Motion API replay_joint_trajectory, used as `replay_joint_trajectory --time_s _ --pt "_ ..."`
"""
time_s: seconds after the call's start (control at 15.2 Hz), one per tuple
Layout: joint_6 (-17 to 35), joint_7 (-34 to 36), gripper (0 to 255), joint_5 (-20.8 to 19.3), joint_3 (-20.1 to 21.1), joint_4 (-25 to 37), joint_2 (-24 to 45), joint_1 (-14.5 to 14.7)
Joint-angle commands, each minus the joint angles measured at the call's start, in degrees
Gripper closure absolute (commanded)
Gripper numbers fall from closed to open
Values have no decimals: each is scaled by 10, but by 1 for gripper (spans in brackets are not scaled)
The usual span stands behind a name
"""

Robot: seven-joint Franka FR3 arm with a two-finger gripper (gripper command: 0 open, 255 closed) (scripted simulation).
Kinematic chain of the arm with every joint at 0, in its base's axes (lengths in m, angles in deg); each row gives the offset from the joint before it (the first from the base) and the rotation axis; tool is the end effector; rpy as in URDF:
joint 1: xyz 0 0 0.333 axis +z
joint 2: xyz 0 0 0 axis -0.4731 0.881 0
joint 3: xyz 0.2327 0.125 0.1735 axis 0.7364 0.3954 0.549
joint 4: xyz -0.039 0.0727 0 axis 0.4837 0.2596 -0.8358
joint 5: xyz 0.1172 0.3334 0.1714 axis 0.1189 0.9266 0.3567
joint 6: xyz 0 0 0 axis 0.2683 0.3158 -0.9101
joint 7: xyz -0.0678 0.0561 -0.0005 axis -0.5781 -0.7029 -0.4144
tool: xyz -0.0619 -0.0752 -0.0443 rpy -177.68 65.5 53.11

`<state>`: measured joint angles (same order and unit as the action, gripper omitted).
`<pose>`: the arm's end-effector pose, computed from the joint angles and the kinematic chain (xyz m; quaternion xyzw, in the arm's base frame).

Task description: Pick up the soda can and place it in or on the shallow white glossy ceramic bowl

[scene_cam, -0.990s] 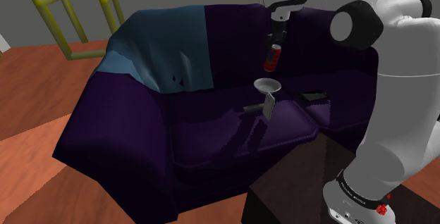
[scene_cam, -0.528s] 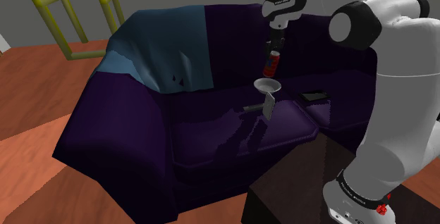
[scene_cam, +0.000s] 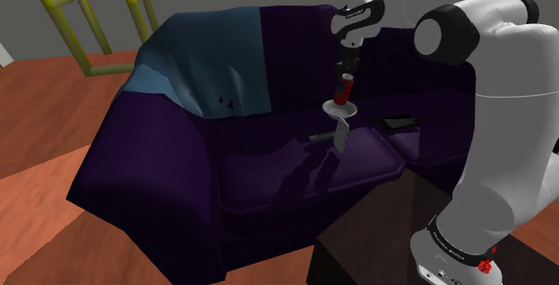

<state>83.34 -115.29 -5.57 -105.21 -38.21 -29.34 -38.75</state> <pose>0.6318 -0.2656 0.3870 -1.0000 0.0053 0.0059 0.0059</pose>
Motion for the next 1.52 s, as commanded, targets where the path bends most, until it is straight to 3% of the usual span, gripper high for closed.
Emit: replay_joint_trajectory --time_s 0.0,0.66,0.73,1.06,1.32,1.45 --pt "13 -1 255 2 1 -8 5 0" --pt "28 -3 255 4 2 -17 11 -1" --pt "28 -3 0 4 2 -17 11 -1" --pt "28 -3 0 4 2 -17 11 -1" --pt "-35 2 0 -3 -2 28 -9 -1" --pt "-35 2 0 -3 -2 28 -9 -1"
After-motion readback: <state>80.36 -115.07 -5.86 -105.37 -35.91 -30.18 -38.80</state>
